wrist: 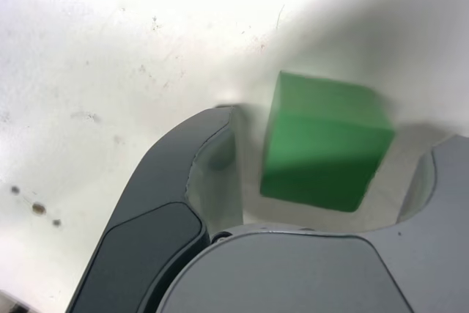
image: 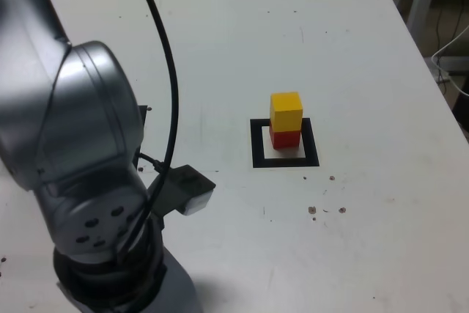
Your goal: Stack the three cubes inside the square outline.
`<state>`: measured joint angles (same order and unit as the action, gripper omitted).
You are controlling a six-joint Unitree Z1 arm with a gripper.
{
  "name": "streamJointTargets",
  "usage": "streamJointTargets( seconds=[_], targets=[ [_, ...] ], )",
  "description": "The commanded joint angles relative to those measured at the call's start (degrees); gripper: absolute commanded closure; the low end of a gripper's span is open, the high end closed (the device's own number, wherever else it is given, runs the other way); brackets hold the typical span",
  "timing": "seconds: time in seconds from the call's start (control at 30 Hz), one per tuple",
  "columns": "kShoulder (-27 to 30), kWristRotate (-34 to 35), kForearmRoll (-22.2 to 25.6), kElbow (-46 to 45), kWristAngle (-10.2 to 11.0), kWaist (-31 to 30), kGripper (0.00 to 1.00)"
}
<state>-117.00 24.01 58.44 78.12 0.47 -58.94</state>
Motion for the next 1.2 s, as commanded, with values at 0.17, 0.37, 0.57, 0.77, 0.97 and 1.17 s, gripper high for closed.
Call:
streamJointTargets(
  seconds=[0.17, 0.37, 0.57, 0.77, 0.97, 1.17],
  targets=[
    [-0.1, -0.7, -0.6, -1.4, 0.6, 0.9, 0.25],
    [-0.1, -0.4, -0.4, -1.6, 0.5, 1.0, 0.48],
    [0.2, -0.6, -0.4, -0.5, 1.3, 1.0, 0.64],
    [0.5, -1.2, -0.4, 0.3, 1.3, 1.0, 0.69],
    [0.8, -1.2, -0.7, 0.5, 1.3, 1.0, 0.74],
    [1.2, -1.2, -1.2, 0.5, 1.4, 1.0, 0.77]
  ],
)
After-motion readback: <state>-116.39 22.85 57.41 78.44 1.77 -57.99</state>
